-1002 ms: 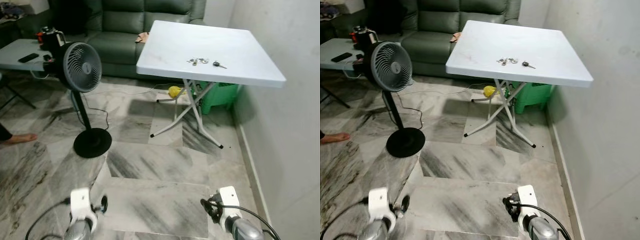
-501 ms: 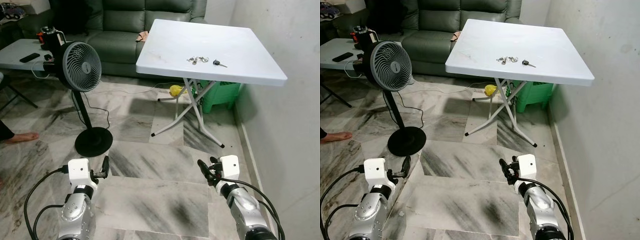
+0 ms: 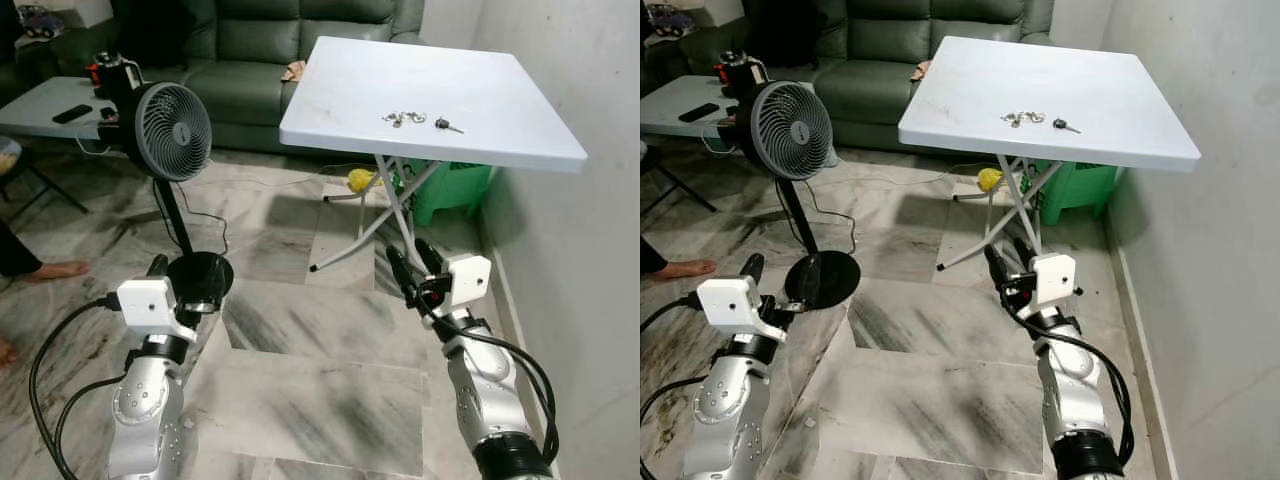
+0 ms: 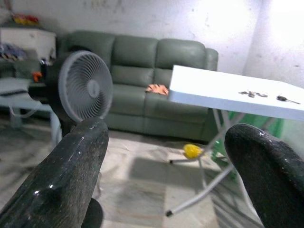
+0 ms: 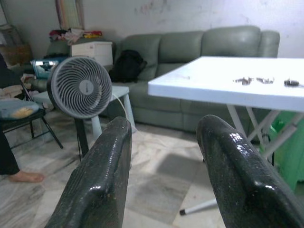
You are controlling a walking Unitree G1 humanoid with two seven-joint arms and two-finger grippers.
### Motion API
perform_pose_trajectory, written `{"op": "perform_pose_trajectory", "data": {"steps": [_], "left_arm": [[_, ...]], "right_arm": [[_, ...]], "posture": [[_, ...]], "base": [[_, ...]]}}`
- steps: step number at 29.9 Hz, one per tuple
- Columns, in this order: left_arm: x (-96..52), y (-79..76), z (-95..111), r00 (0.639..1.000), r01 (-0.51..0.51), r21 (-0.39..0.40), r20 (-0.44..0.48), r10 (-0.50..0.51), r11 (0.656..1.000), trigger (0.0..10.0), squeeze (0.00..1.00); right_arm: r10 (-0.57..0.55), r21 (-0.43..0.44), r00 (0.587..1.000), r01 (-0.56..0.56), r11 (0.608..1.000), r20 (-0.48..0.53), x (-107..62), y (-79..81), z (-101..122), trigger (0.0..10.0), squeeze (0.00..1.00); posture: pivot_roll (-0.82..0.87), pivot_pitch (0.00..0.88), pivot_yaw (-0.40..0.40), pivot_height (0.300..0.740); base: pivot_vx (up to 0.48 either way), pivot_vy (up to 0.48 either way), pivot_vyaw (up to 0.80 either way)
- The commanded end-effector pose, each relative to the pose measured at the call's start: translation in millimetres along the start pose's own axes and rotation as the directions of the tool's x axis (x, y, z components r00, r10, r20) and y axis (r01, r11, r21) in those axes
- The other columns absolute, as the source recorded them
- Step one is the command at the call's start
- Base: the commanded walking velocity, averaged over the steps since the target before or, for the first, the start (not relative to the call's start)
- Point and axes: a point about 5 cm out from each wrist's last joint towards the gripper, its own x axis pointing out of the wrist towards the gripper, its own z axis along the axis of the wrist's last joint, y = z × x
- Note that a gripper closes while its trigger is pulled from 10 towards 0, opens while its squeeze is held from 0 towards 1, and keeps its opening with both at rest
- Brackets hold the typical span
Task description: Hang keys on a hook
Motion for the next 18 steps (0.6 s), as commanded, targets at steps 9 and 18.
{"op": "perform_pose_trajectory", "data": {"steps": [9, 18], "left_arm": [[-20.1, 10.0, -15, 0.988, -0.089, -0.033, -0.127, 0.084, 0.996, 10.0, 0.0], [-15.4, -2.1, -3, 0.993, -0.054, -0.086, -0.111, 0.044, 0.995, 10.0, 0.0]], "right_arm": [[-0.019, 0.018, 0.994, 0.021, 1.0, -0.112, -19.7, -3.8, -17, 10.0, 0.0], [0.004, 0.059, 0.999, -0.001, 0.998, -0.05, -3.4, 5.7, 4, 10.0, 0.0]], "posture": [[-0.07, 0.0, -0.006, 0.74], [-0.06, 0.0, -0.011, 0.74]], "base": [[0.0, 0.0, 0.0], [0.0, 0.0, 0.0]]}}
